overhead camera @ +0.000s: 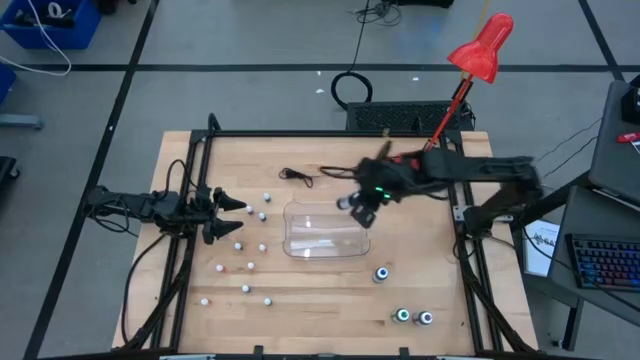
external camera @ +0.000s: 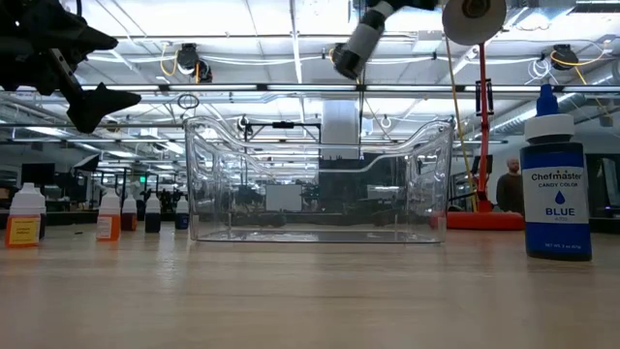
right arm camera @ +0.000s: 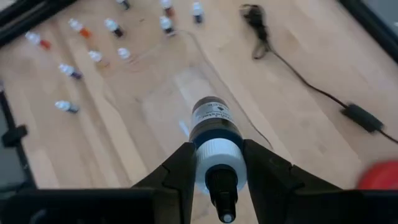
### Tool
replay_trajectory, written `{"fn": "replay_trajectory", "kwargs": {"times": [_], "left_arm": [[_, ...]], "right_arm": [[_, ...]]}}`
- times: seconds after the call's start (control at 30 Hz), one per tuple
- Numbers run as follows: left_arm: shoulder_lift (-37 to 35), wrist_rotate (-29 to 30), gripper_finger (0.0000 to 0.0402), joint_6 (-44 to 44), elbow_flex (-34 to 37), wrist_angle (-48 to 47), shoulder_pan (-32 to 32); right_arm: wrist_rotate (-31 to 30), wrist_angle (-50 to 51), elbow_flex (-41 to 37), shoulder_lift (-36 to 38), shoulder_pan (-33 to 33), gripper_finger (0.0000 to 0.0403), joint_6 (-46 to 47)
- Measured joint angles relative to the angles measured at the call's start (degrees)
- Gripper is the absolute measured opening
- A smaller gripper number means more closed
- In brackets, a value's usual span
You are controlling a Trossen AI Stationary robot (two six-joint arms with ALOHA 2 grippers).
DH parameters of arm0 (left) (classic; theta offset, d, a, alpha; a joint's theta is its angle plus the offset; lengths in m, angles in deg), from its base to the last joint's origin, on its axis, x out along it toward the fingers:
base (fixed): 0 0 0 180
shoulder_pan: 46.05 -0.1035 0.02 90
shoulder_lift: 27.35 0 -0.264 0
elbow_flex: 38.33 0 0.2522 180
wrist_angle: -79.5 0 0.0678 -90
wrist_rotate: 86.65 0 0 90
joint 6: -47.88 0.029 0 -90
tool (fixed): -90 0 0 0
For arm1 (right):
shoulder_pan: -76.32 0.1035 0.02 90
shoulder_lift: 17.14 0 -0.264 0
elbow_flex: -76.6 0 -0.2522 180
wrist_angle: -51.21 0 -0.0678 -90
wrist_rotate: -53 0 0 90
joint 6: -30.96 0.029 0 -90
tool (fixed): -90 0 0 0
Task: Pick & Place food coloring
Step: Put the large black food coloring bottle into the transparent bin
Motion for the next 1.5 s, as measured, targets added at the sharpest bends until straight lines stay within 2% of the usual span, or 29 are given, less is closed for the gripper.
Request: {"fn": "replay_trajectory", "kwargs": {"times": [0.17,0.3,0.53,0.9,1.03,1.3,1.37,1.5], "left_arm": [[0.0,0.01,0.0379,0.0,0.0,-0.01,0.0],[0.01,0.01,0.0379,0.0,0.0,-0.04,0.0],[0.02,0.02,0.0379,0.0,0.01,-0.04,0.0],[0.02,0.02,0.0379,0.0,0.0,0.07,0.0],[0.01,0.02,0.0379,0.0,-0.01,0.01,0.0],[0.0,0.01,0.0379,0.0,0.01,-0.01,0.0],[0.0,0.02,0.0379,0.0,0.0,0.1,0.0],[0.02,0.0,0.0379,0.0,0.0,0.1,0.0]], "right_arm": [[1.13,10.14,13.57,-11.93,-0.91,0.0104,-5.27],[1.29,14.0,15.4,-17.44,-0.84,0.0104,-7.79],[2.85,14.85,10.65,-22.32,-1.61,0.0104,-10.64],[4.39,4.53,-2.36,-21.98,-3.48,0.0104,-12.78],[7.21,0.65,-6.06,-21.98,-3.93,0.0104,-13.42],[8.43,-1.84,-7.85,-21.76,-3.95,0.0104,-14.1],[8.47,-2.16,-7.85,-21.76,-3.95,0.0117,-14.1],[8.63,-2.69,-8.01,-21.81,-3.95,0.0176,-13.56]]}}
